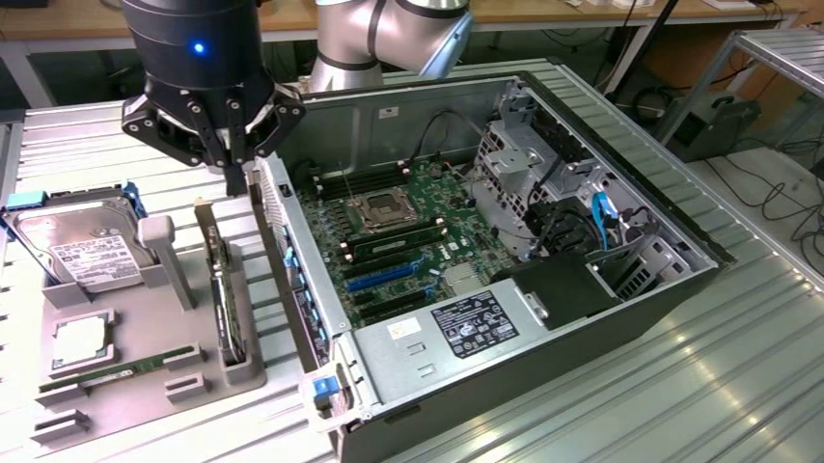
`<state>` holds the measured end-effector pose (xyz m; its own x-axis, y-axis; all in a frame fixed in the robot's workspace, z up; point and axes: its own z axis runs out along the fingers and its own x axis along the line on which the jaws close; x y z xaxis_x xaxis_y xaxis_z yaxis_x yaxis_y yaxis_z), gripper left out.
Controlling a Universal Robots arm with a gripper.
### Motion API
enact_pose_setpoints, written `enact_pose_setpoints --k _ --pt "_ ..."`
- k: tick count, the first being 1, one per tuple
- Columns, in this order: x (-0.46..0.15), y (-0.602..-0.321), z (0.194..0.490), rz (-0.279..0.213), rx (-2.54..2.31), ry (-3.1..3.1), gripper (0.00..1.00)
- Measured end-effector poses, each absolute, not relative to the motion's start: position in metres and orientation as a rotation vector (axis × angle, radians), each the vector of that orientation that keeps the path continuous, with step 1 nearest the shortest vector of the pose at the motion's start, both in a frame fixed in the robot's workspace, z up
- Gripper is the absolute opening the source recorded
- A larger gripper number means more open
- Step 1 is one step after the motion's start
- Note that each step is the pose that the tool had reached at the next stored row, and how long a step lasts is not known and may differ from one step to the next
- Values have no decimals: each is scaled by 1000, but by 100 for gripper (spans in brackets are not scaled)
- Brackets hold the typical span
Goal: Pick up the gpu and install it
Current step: 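Reach for the gpu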
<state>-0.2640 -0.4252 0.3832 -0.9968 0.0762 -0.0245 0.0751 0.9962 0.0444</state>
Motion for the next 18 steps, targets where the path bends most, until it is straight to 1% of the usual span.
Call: enact_pose_setpoints --k 18 --pt "-264 -431 381 68 118 3112 11"
